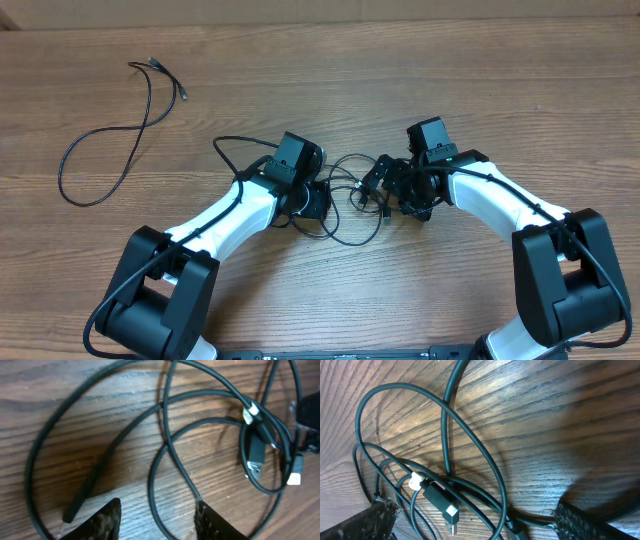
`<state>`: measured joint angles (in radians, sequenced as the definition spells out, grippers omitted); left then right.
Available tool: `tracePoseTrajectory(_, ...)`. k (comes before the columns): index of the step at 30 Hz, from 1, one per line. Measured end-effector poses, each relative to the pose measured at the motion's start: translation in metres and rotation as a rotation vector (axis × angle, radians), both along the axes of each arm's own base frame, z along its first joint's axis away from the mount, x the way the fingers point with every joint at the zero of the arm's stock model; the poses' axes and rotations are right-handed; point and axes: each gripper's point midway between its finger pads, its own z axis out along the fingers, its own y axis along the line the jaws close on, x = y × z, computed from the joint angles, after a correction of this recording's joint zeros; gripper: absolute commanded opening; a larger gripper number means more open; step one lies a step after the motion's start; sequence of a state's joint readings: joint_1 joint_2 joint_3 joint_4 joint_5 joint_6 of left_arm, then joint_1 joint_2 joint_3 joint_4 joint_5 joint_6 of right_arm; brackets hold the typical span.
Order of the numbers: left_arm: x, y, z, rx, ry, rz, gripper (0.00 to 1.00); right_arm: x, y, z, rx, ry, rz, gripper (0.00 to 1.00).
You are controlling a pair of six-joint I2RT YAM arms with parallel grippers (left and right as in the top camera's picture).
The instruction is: Untangle cables
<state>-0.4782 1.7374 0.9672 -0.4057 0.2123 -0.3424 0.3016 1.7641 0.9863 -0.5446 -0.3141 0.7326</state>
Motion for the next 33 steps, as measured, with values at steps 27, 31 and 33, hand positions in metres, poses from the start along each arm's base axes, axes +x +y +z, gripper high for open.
tracePoseTrajectory(27, 0.0057, 0.0035, 0.0003, 0.021, -0.027, 0.013, 0.54, 0.0001, 0.0, 0.0, 0.0, 0.0, 0.0, 1.0)
tracePoseTrajectory(31, 0.0059, 0.0035, 0.0003, 0.022, -0.027, 0.013, 0.54, 0.0001, 0.0, 0.0, 0.0, 0.0, 0.0, 1.0)
tracePoseTrajectory(33, 0.0058, 0.0035, 0.0002, 0.022, -0.027, 0.013, 0.55, 0.0001, 0.0, 0.0, 0.0, 0.0, 0.0, 1.0)
